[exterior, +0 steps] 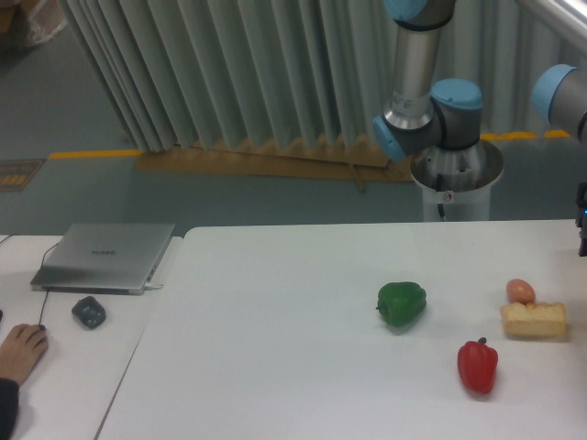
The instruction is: Place the yellow pepper on the table
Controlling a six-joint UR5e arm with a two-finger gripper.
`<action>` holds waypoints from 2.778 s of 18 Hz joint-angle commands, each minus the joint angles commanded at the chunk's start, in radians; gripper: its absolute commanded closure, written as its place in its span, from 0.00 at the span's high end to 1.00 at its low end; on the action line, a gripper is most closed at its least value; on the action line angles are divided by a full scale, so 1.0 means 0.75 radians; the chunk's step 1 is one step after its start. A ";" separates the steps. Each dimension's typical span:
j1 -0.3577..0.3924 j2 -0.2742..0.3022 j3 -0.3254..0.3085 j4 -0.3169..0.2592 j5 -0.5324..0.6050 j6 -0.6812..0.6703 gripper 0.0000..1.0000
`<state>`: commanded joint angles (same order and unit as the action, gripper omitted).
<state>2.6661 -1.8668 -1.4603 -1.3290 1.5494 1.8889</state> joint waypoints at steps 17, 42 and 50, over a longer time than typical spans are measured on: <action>0.018 0.010 -0.035 0.138 -0.059 0.180 1.00; 0.153 -0.292 0.170 0.399 0.299 1.417 1.00; 0.151 -0.348 0.151 0.485 0.301 1.402 1.00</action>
<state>2.7796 -2.1276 -1.3468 -0.9649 1.7748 2.9406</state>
